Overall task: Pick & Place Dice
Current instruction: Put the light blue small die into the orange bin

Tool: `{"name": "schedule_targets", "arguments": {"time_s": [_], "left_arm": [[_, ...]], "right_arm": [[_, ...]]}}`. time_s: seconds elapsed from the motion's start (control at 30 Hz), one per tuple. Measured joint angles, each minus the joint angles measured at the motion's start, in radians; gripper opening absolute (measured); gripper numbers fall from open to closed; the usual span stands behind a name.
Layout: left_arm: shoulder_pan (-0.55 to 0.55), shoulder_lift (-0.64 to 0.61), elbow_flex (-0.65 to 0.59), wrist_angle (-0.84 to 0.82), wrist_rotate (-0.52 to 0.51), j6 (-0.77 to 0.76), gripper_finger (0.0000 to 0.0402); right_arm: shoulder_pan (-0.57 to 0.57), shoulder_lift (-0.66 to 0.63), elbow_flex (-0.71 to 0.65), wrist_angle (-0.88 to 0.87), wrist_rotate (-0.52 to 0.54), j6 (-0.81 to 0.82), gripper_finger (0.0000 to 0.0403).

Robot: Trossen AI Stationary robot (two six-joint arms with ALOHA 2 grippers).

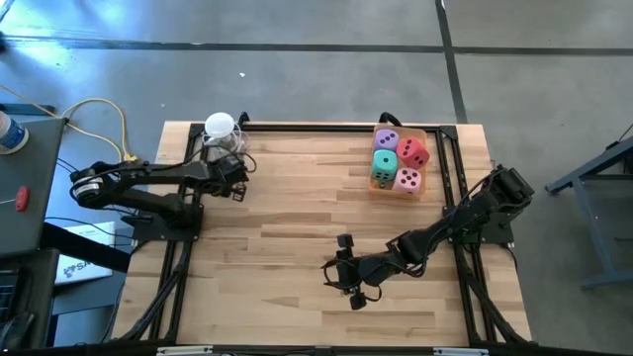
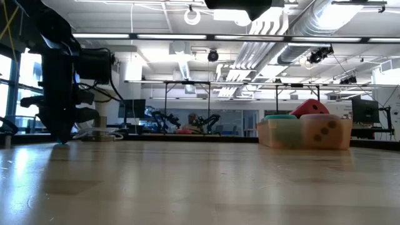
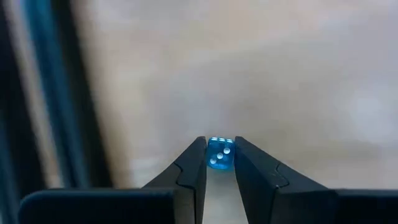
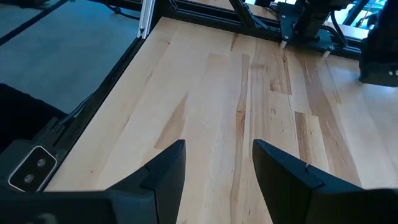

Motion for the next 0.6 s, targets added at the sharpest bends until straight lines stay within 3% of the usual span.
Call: {"name": "schedule_targets", "arguments": {"time_s": [0.2,0.37,0.5,0.6], "left_arm": [[-0.165,-0.072,0.010,0.016,0.020,0.001,0.0067],[-0.385,-0.176,0.012,0.137,0.005,0.030,0.0059],[-0.621,-0.238,0.012,0.370,-0.028,0.183,0.0049],[-0.812,-0.244,0.013,0.579,-0.072,0.396,0.0049]], "right_arm": [[-0.002,0.000,0.000,0.000,0.000,0.047,0.0178],[-0.013,0.000,0.000,0.000,0.000,0.115,0.0178],[-0.025,0.000,0.000,0.000,-0.002,0.155,0.0178],[-0.048,0.021,0.001,0.012,-0.033,0.220,0.0178]]}}
